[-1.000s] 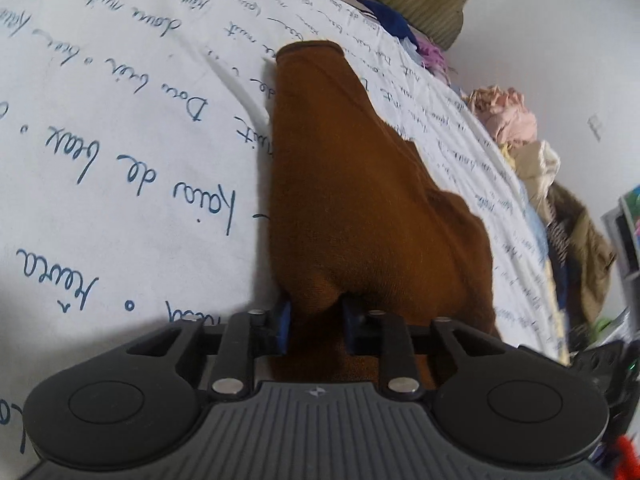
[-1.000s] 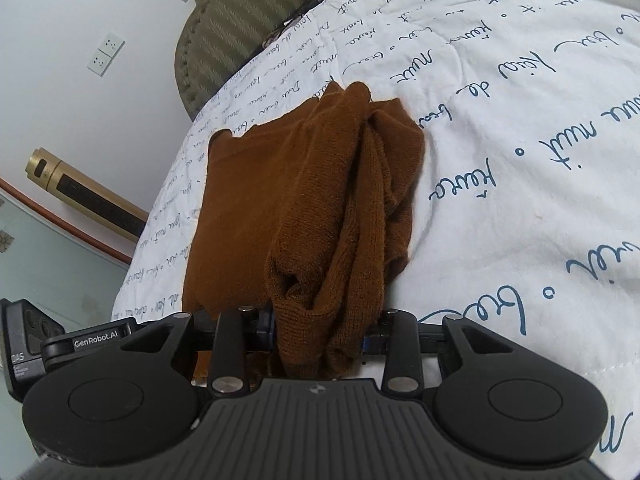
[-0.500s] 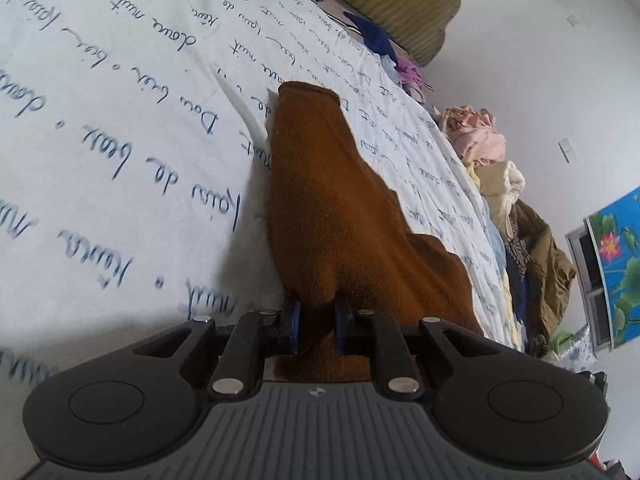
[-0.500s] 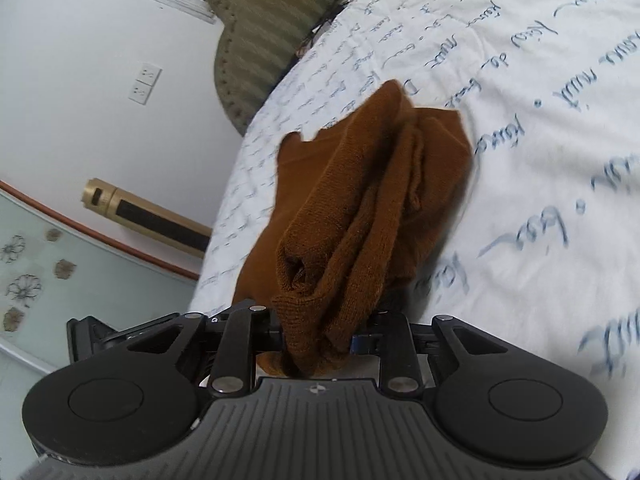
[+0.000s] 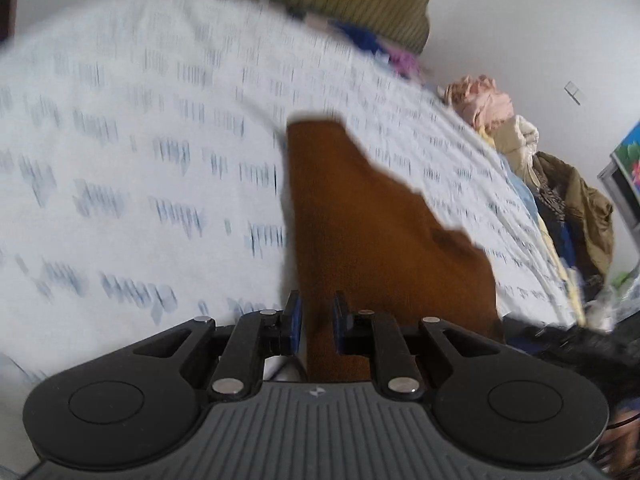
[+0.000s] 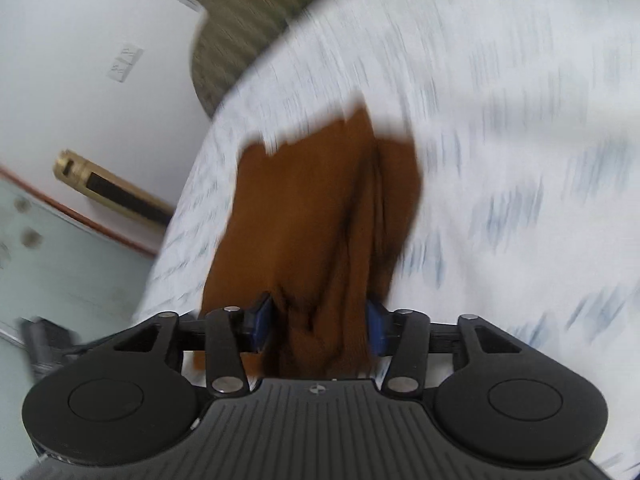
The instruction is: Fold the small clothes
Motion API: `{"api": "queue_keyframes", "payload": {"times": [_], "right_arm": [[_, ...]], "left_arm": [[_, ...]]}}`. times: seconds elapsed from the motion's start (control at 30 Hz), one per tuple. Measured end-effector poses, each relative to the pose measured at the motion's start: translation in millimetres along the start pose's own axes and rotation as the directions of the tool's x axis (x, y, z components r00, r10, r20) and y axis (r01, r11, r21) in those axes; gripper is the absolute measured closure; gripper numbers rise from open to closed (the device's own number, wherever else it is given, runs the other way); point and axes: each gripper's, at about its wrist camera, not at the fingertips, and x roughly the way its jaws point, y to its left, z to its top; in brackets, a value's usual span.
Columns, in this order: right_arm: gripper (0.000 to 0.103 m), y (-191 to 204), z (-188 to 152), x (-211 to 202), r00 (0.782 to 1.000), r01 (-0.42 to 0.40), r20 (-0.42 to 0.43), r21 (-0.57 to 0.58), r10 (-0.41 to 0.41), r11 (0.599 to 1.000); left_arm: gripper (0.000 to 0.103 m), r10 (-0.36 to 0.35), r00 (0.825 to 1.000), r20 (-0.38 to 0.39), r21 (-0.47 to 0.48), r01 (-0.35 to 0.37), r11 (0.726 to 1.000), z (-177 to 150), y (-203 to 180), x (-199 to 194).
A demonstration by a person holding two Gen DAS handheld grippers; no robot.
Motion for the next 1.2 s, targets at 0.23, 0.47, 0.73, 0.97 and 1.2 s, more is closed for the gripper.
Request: {"api": "queue_keyframes", "payload": {"times": [0.23, 0.47, 0.73, 0.97, 1.2], "right_arm": [[0.053, 57, 37, 10, 0.993, 0.039, 0.114, -0.232, -0.012, 0.972], [0.061, 24, 16, 74, 0.979, 0.203, 0.071, -0.287, -0.191, 0.936], [0.057, 63, 48, 58, 0.986, 0.141, 0.125, -0.309, -0.107, 0.941], [0.057, 50, 64, 125, 0.97, 0.24, 0.039, -0.304, -0.239, 0.922], [0.044, 64, 38, 84, 0.962, 0.253, 0.177, -0.305, -0.206, 0.918]], "left_arm": [[0.088, -0.01, 0.999, 0.047, 0.107, 0.005, 0.994, 21, -47, 10], [0.088, 0.05, 0.999, -0.004, 0.141, -0.048, 0.989, -7, -45, 63], [0.088, 0.115, 0.992, 0.042, 0.197, -0.122, 0.973, 34, -65, 57], [0.088, 0.195, 0.98, 0.037, 0.213, -0.198, 0.957, 49, -67, 91], [0.082, 0.244, 0.966, 0.085, 0.183, -0.255, 0.949, 25, -64, 72]]}}
